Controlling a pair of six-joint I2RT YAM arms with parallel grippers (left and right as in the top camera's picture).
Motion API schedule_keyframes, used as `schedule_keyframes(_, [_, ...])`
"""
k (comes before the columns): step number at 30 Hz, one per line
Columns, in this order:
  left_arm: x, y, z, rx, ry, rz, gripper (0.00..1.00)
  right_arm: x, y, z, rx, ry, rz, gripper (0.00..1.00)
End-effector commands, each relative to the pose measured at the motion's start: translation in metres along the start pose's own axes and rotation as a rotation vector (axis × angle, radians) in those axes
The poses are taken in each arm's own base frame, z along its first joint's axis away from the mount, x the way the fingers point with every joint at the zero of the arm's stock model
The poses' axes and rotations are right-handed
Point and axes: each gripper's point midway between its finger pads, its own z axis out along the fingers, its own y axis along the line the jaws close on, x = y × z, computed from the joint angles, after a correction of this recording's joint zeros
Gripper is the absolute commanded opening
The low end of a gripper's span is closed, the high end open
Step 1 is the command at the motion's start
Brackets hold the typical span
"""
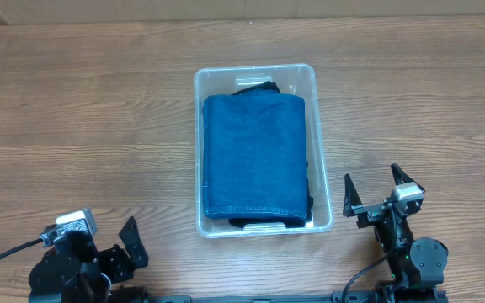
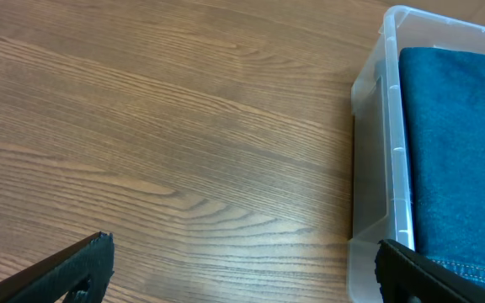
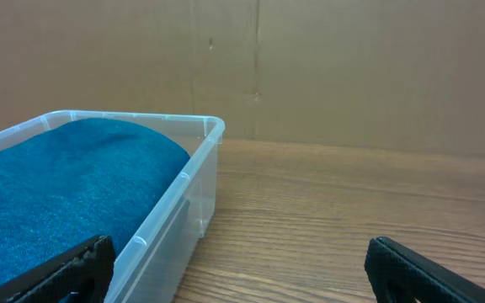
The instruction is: Pack container
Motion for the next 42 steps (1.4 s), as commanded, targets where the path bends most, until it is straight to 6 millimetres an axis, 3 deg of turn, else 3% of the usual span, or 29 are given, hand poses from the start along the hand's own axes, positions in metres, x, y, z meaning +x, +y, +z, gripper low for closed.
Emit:
schedule_keyframes(1, [0.001,-0.001,0.001,0.007,0.002,-0.006,1.0,0.002,-0.001,0.0,0.003,-0.001,-0.004,1.0])
schedule_keyframes(10, [0.005,-0.001,0.007,0.004,0.013,-0.005,1.0,0.002,-0.001,0.0,0.003,0.0,-0.004,1.0])
schedule_keyframes(13, [0.017,0.005,0.033,-0.013,-0.005,-0.002,1.0,0.002,-0.001,0.0,0.003,-0.001,-0.004,1.0])
schedule_keyframes(17, [0.012,-0.002,0.079,0.063,-0.228,-0.008,1.0,0.002,-0.001,0.0,0.003,-0.001,-0.004,1.0])
schedule_keyframes(21, [-0.027,-0.018,0.096,0.179,-0.599,0.009,1.0,0.002,-0.001,0.0,0.003,-0.001,-0.004,1.0])
schedule_keyframes(22, [-0.029,-0.019,0.1,0.187,-0.637,0.008,1.0,0.002,-0.001,0.0,0.003,-0.001,-0.004,1.0])
schedule_keyframes(23, [-0.026,-0.019,0.106,0.192,-0.658,0.008,1.0,0.002,-0.001,0.0,0.003,-0.001,-0.004,1.0])
schedule_keyframes(25, [0.004,-0.015,0.132,0.176,-0.546,0.018,1.0,0.002,-0.001,0.0,0.003,-0.001,-0.004,1.0])
schedule_keyframes(42, [0.004,-0.015,0.132,0.173,-0.547,0.017,1.0,0.002,-0.001,0.0,0.003,0.0,-0.004,1.0])
